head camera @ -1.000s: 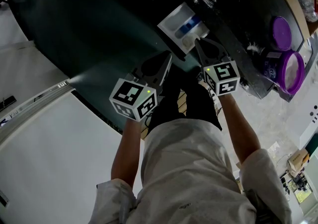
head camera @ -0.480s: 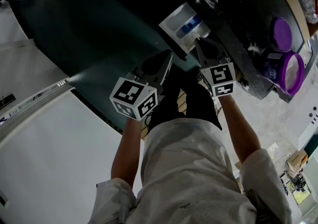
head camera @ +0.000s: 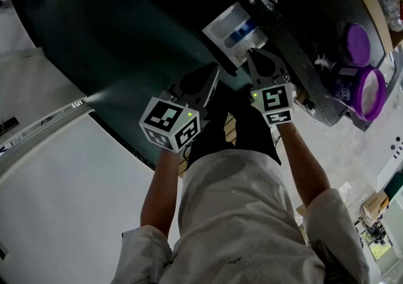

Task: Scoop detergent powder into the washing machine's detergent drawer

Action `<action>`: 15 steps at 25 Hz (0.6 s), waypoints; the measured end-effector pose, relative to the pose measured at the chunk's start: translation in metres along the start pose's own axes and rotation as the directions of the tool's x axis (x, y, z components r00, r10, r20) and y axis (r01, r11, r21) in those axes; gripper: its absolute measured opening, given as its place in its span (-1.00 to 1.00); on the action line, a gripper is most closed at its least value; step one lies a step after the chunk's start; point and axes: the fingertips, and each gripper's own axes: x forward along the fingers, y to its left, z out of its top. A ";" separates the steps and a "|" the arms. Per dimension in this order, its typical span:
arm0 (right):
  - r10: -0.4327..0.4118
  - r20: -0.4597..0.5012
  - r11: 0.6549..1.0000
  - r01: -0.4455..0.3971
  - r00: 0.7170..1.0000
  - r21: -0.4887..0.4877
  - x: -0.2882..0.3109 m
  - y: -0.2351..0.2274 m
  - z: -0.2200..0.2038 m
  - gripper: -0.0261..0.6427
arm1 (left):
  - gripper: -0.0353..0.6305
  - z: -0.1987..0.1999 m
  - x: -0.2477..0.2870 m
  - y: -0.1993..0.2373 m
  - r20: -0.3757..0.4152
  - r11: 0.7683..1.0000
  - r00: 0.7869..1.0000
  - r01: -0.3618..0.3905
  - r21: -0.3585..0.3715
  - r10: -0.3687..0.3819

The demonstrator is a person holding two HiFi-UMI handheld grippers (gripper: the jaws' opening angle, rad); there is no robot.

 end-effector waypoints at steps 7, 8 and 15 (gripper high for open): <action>-0.021 0.002 0.994 0.021 1.000 -0.112 0.000 0.006 0.000 -0.89 | -0.83 -0.003 -0.004 0.001 0.000 1.000 1.000 -0.009 -0.003 0.009; -0.025 0.000 0.992 0.025 1.000 -0.124 0.000 0.006 -0.001 -0.89 | -0.83 -0.003 -0.005 0.001 0.001 1.000 1.000 -0.010 -0.004 0.010; -0.063 0.010 0.972 0.064 0.998 -0.226 -0.001 0.009 -0.002 -0.89 | -0.83 -0.005 -0.008 0.002 0.004 1.000 1.000 -0.015 -0.008 0.015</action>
